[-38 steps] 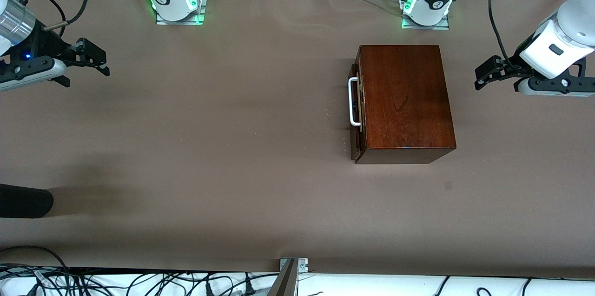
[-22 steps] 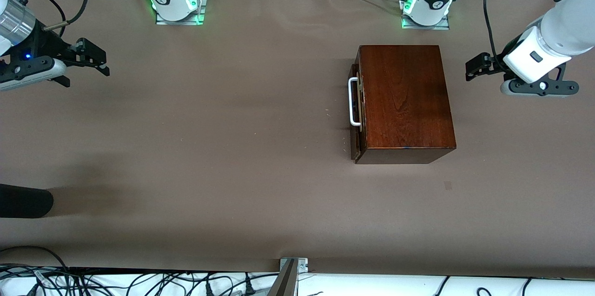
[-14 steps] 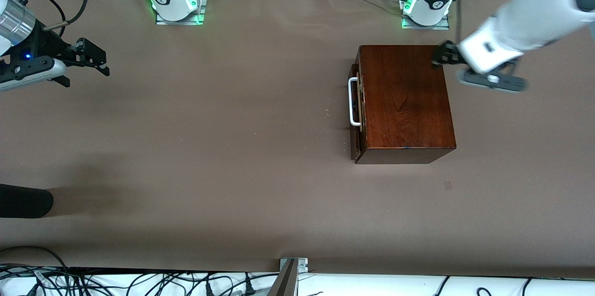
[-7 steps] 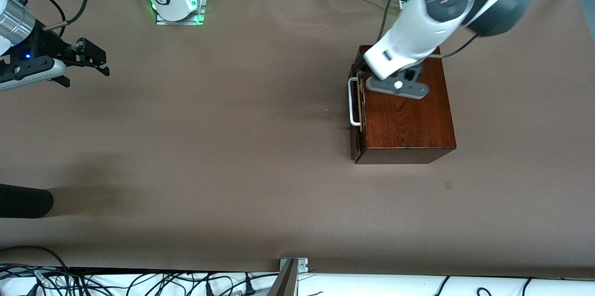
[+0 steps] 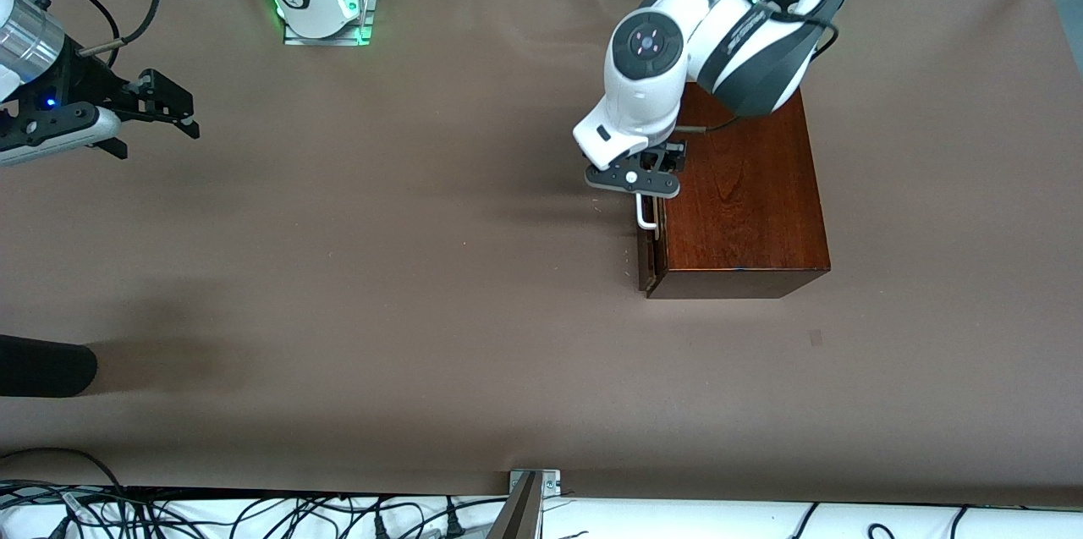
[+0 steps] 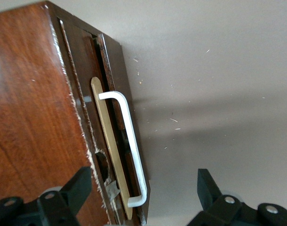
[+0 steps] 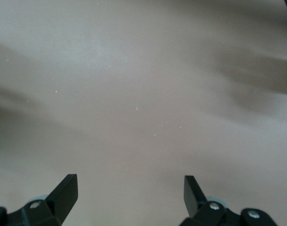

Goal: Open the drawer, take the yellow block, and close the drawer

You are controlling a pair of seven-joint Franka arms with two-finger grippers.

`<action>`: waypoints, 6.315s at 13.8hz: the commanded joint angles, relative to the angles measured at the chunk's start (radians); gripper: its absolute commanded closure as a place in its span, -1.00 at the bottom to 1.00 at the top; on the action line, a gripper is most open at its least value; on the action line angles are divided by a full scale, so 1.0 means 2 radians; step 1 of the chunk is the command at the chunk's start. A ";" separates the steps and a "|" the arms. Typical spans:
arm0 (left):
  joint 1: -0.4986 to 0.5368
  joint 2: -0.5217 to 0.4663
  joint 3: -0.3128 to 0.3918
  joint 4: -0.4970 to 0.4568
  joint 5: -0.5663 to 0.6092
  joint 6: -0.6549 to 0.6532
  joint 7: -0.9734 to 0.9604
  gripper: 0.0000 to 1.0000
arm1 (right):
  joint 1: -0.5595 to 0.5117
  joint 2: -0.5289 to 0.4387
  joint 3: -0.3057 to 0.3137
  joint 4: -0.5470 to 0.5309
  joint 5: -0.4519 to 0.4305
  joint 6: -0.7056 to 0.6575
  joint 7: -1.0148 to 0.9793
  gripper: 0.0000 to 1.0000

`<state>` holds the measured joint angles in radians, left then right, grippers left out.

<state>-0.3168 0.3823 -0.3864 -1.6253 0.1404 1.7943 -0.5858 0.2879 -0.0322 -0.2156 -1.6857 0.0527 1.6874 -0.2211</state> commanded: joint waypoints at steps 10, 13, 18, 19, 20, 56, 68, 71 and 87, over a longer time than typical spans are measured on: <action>-0.023 0.034 0.001 -0.033 0.045 0.025 -0.094 -1.00 | -0.004 0.005 0.003 0.011 -0.002 -0.005 0.002 -1.00; -0.033 0.041 0.001 -0.032 0.069 0.032 -0.112 -1.00 | -0.004 0.004 0.003 0.011 -0.002 -0.006 0.002 -1.00; -0.033 0.063 0.001 -0.031 0.084 0.052 -0.127 -1.00 | -0.004 0.004 0.003 0.011 -0.003 -0.005 0.003 -1.00; -0.033 0.068 0.001 -0.031 0.084 0.053 -0.129 -1.00 | -0.004 0.004 0.003 0.011 -0.003 -0.005 0.003 -1.00; -0.033 0.071 0.001 -0.032 0.084 0.062 -0.130 -1.00 | -0.004 0.004 0.003 0.011 -0.003 -0.005 0.003 -1.00; -0.028 0.023 -0.002 0.084 -0.001 0.020 -0.072 -1.00 | -0.002 0.008 0.003 0.013 0.004 -0.001 0.003 -1.00; 0.154 -0.103 0.064 0.073 -0.033 -0.080 0.231 -1.00 | 0.051 0.037 0.113 0.013 0.007 -0.010 -0.001 -1.00; 0.131 -0.156 0.137 0.024 -0.047 -0.075 0.270 -1.00 | 0.097 0.049 0.149 0.013 0.004 -0.002 -0.030 -1.00; 0.126 -0.198 0.205 -0.042 -0.063 -0.056 0.329 -1.00 | 0.346 0.358 0.152 0.271 -0.074 0.110 -0.112 -1.00</action>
<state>-0.0642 -0.0004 0.0148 -1.7066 0.0271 1.7081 0.0491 0.9577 0.6056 0.0948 -1.2398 -0.0821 1.9059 -0.3920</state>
